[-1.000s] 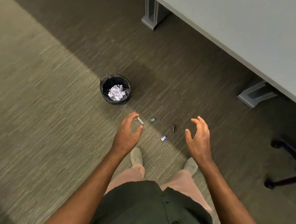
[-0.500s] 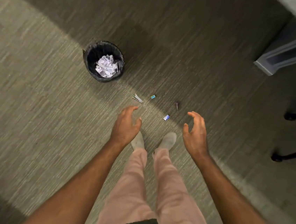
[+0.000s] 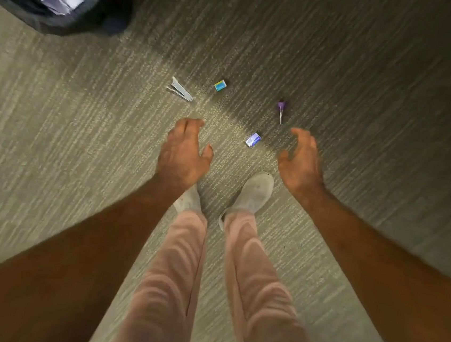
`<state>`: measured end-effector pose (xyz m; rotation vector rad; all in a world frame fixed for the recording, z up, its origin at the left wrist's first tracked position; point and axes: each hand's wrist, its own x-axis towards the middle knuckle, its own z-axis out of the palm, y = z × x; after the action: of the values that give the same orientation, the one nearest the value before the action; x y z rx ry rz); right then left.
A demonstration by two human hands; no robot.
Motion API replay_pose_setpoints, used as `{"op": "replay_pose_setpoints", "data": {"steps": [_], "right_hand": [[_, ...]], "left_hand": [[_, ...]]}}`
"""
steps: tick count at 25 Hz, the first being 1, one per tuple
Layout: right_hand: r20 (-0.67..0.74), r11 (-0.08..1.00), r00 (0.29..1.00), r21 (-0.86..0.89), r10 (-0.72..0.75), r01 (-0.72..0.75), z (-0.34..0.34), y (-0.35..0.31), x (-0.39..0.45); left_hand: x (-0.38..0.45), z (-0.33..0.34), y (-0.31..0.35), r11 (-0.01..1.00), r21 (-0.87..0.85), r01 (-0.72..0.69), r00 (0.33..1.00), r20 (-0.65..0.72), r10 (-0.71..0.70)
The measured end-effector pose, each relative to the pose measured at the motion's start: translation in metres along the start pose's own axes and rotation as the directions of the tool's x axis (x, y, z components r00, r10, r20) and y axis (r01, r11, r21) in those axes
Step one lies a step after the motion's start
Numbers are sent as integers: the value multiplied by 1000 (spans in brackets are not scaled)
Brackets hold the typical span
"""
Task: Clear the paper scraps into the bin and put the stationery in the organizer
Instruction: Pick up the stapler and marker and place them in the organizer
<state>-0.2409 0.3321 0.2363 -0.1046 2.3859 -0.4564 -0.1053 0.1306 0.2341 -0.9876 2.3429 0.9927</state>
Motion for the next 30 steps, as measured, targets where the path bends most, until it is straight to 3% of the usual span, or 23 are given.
{"op": "replay_pose_setpoints", "data": {"steps": [6,10,17,22,24,26,30], "right_hand": [[-14,999,999,5,-39,39,86,82,114],[-38,988,988,-45,-147,145,132,117,163],[-125,984,978,-80,-165,156,171,131,229],[-222,989,964,-50,-147,139,180,137,245],[-209,989,967,4,-144,148,181,139,246],[-218,985,969,97,-116,140,180,136,242],[-151,890,988,454,20,51,174,110,224]], "left_hand": [[99,106,-48,990,101,-96,995,5,96],[156,151,-69,979,139,-148,987,-44,155],[236,178,-87,909,352,-225,965,-49,258],[267,188,-76,898,372,-234,952,-98,288],[274,193,-72,946,266,-184,962,-148,229],[276,192,-65,993,101,-61,985,-155,76],[252,196,-53,974,-220,59,998,20,-56]]}}
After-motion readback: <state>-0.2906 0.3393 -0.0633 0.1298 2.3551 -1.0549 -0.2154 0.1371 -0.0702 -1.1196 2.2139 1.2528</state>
